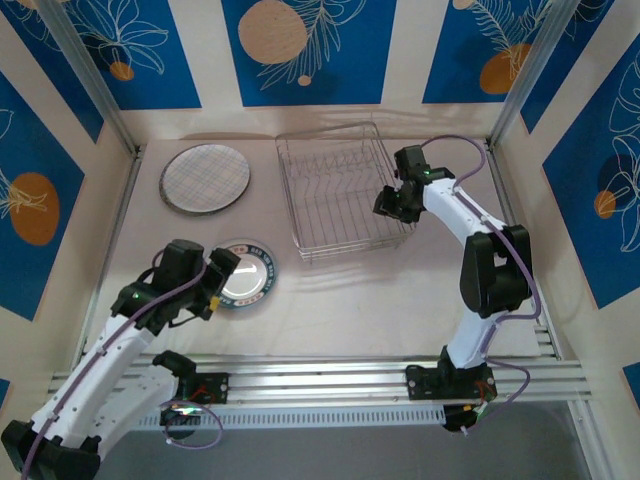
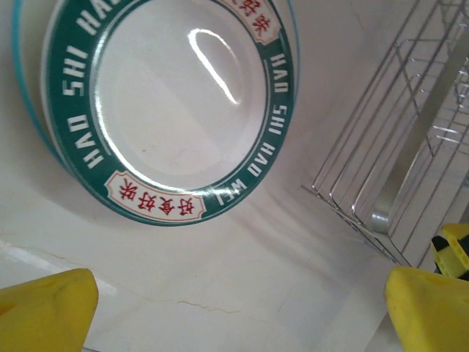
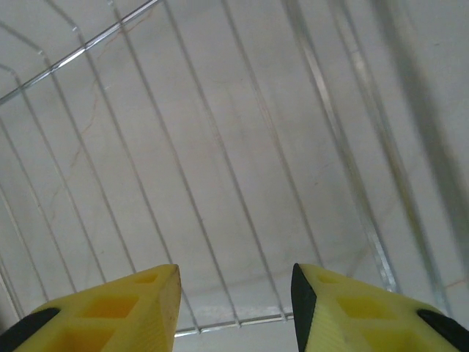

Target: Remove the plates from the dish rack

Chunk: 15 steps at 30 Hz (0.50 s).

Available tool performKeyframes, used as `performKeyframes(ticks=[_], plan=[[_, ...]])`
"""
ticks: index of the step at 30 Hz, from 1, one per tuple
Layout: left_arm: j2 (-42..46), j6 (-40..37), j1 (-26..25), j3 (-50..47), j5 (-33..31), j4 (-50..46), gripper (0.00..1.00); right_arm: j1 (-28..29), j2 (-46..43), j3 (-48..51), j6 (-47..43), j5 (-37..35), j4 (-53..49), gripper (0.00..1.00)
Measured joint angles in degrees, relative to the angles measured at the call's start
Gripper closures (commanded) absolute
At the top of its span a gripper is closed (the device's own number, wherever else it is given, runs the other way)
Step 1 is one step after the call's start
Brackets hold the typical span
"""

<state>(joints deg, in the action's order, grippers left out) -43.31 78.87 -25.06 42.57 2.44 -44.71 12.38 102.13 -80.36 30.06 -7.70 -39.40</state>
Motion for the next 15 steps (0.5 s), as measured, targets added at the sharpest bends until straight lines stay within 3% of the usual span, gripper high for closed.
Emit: performKeyframes(ticks=[9, 15], plan=[[-6.49, -6.95, -2.51, 0.83, 3.74, 8.83, 0.00, -3.48, -0.59, 0.94, 2.12, -2.75, 0.55, 0.55], [-8.26, -8.57, -3.34, 1.18, 4.76, 12.66, 0.00, -7.91, -5.46, 5.27, 3.56, -6.80, 1.05, 0.54]])
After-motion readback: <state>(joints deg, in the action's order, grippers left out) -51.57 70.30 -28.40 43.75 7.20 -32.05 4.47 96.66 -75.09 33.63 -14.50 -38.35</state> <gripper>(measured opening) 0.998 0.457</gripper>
